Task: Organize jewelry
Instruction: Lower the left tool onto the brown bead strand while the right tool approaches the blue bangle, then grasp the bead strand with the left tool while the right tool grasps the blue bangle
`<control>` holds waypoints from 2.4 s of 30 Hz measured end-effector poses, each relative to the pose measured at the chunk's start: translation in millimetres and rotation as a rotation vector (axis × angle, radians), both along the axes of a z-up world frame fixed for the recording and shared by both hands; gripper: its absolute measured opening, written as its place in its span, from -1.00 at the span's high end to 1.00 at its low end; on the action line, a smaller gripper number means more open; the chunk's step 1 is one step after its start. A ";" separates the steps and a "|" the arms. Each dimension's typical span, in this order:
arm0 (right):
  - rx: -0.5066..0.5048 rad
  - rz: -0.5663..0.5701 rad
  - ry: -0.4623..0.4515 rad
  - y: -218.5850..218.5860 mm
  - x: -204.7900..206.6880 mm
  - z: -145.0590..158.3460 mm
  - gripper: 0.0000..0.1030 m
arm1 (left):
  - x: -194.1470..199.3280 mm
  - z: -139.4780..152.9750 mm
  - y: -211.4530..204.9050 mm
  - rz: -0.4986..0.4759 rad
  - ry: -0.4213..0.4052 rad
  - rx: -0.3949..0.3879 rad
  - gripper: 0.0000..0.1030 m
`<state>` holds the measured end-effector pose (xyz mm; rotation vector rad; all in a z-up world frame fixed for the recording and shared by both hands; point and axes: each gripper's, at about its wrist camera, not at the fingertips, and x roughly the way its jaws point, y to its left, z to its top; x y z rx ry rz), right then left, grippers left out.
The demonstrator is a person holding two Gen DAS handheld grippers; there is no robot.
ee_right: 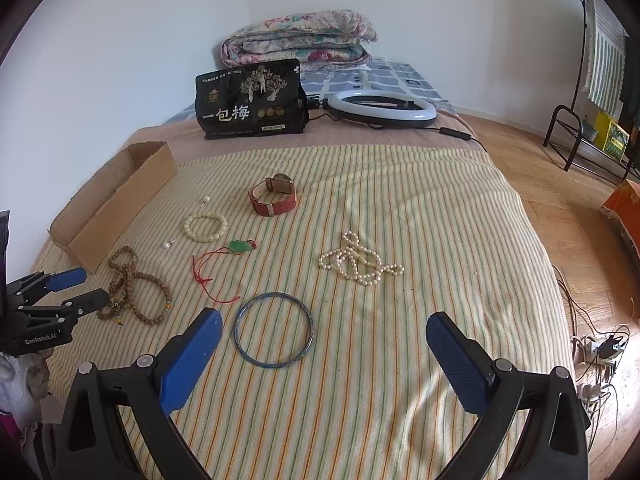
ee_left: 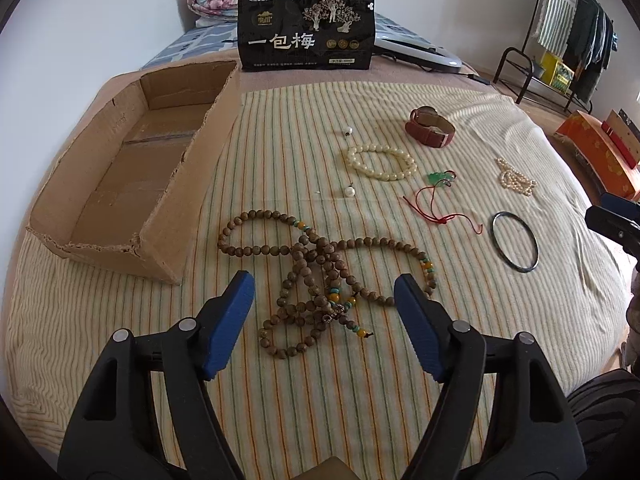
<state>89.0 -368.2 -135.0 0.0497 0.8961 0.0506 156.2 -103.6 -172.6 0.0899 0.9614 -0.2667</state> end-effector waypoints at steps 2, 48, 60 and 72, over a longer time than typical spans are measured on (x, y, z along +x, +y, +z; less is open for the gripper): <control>0.009 0.014 0.012 1.4 3.7 -5.9 -1.00 | 4.4 -5.0 -0.6 0.004 0.009 0.013 -0.46; -0.022 0.123 0.164 32.5 34.7 -71.2 -0.42 | 24.7 -36.6 -4.0 0.010 0.051 -0.004 0.76; -0.003 0.123 0.141 31.1 26.2 -48.9 -0.41 | 10.9 -10.5 2.2 -0.025 0.031 -0.055 0.77; -0.027 0.135 0.066 38.9 19.3 4.7 -0.41 | -1.8 30.7 13.0 -0.037 -0.009 -0.110 0.77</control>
